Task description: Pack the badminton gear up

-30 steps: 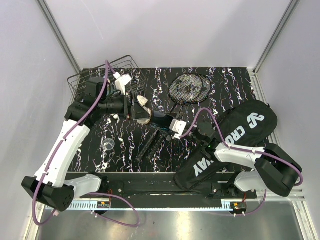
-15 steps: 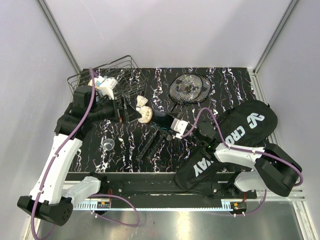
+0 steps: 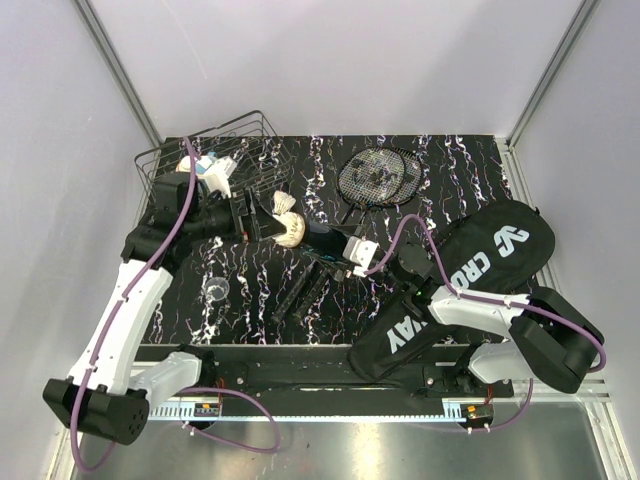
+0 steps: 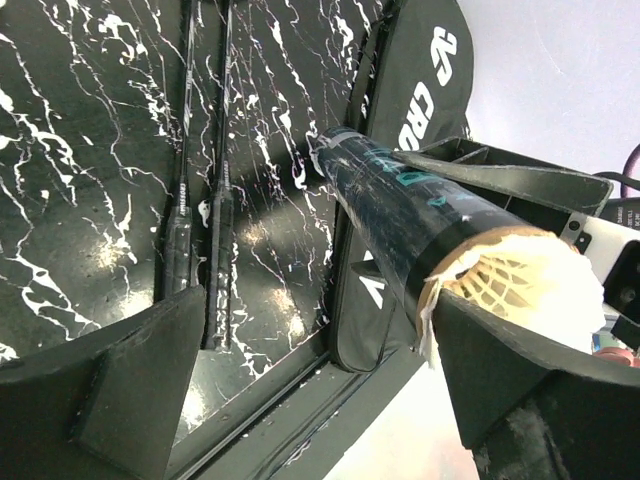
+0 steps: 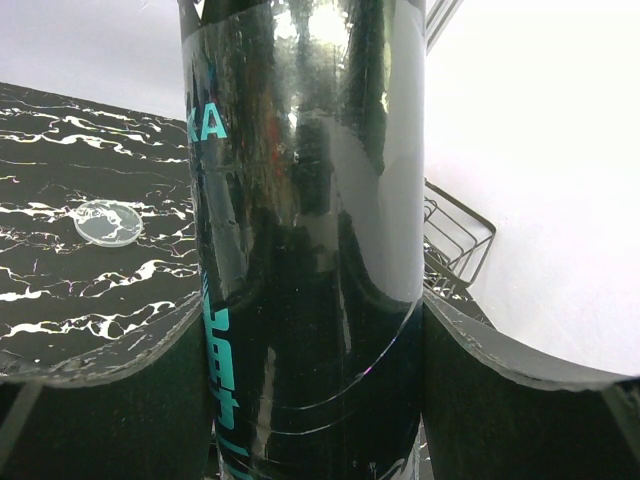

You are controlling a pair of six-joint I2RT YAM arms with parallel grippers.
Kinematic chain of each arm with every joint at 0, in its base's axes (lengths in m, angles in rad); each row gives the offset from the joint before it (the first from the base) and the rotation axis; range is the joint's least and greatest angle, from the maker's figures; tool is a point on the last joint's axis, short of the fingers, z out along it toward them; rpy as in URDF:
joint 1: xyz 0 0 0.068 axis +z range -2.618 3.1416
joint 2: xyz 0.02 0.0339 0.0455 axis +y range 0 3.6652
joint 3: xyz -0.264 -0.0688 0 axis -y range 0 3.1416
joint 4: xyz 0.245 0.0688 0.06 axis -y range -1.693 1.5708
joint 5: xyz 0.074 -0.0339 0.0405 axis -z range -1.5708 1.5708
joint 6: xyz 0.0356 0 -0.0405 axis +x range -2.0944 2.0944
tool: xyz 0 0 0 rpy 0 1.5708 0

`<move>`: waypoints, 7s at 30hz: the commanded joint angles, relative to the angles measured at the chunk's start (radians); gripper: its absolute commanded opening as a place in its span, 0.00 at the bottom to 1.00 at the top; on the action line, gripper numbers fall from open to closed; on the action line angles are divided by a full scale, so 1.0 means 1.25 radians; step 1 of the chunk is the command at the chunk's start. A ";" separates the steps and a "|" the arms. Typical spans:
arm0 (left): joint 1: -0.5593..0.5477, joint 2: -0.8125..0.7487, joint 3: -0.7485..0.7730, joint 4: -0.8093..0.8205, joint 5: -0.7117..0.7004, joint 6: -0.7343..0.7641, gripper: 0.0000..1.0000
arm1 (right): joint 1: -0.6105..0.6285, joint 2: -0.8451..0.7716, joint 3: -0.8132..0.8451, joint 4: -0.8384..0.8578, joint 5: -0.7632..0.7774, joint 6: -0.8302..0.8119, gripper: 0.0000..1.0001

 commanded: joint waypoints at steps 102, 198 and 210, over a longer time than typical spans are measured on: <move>-0.054 -0.155 0.043 0.264 -0.120 -0.219 0.00 | 0.011 0.014 0.009 0.115 0.018 0.072 0.42; 0.058 0.676 0.067 0.209 -0.827 -0.260 0.90 | 0.011 -0.003 -0.030 0.203 0.072 0.080 0.42; 0.062 0.672 0.027 0.232 -0.813 -0.276 0.34 | 0.011 0.004 -0.027 0.204 0.069 0.083 0.42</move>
